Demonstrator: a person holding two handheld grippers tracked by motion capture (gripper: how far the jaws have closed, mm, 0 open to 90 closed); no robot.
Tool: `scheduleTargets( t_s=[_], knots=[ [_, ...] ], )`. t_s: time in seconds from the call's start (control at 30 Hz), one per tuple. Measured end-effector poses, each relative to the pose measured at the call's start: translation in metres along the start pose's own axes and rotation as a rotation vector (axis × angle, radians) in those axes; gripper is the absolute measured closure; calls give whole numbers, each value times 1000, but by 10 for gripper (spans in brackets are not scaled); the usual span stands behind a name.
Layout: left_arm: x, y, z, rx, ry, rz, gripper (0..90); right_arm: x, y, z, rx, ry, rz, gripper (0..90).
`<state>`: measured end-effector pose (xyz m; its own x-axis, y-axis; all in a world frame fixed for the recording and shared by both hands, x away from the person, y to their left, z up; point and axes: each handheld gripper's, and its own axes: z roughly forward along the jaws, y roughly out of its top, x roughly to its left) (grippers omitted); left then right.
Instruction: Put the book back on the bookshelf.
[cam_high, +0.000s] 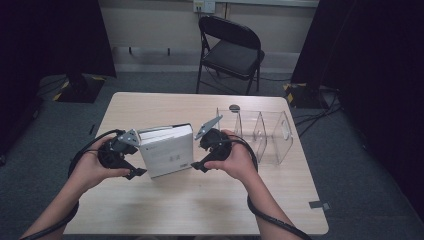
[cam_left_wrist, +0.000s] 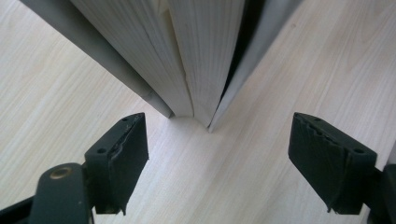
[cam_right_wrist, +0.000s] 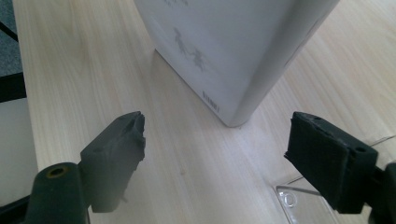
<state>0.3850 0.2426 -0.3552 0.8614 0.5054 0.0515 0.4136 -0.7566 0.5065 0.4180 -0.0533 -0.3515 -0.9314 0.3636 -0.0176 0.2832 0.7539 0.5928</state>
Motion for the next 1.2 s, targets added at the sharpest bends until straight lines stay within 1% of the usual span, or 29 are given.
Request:
scheduleTargets(
  t_s=[0.1,0.13,0.23,0.27,0.3,0.37,0.43,0.5,0.57,0.63,0.67,0.7,0.77,0.9,0.93,1.0,1.03,1.07,1.13,1.2],
  knots=[
    [-1,-1,1,1,-1,-4,191,-2,7,-3,6,-4,-10,179],
    [-1,-1,2,2,-7,-4,188,-2,10,-4,14,-7,-11,179],
    [-1,-2,3,-1,-13,-10,184,-4,16,-7,17,-8,-21,179],
    [-1,-3,4,-4,-12,-11,183,-5,18,-8,16,-9,-15,179],
    [-1,-3,4,0,-9,-5,180,-6,21,-10,10,-12,-22,179],
    [-2,-4,5,3,-14,-4,179,-6,23,-11,6,-15,-20,179],
    [-3,-4,6,2,-13,-5,177,-7,25,-11,0,-11,-30,179],
    [-3,-5,6,1,-15,-5,178,-6,27,-11,11,-14,-29,179],
    [-2,-6,5,3,-14,-2,178,-7,30,-11,-2,-9,-42,178],
    [-2,-7,5,2,-14,-6,178,-7,34,-12,1,-14,-45,177],
    [-2,-8,6,1,-15,-13,177,-7,36,-12,-3,-8,-50,177],
    [-2,-9,6,-5,-14,-11,178,-8,37,-11,-10,-10,-53,177],
    [-2,-10,6,-2,-18,-10,177,-8,40,-11,-4,-4,-48,177],
    [-2,-11,9,-6,-20,-15,177,-9,46,-8,-7,-1,-54,177],
    [-1,-12,9,4,-20,-7,178,-9,48,-7,-2,-7,-63,171],
    [-1,-12,9,3,-25,-3,178,-9,49,-6,3,-9,-60,170],
    [-2,-13,10,-11,-29,-20,178,-10,53,-3,17,-11,-68,170],
    [-1,-13,10,-4,-26,-10,178,-11,54,-2,19,-7,-60,171],
    [0,-14,10,1,-28,-12,178,-15,58,1,27,-10,-63,171],
    [0,-14,11,-7,-31,-19,178,-17,59,2,24,-10,-67,170]
  ],
)
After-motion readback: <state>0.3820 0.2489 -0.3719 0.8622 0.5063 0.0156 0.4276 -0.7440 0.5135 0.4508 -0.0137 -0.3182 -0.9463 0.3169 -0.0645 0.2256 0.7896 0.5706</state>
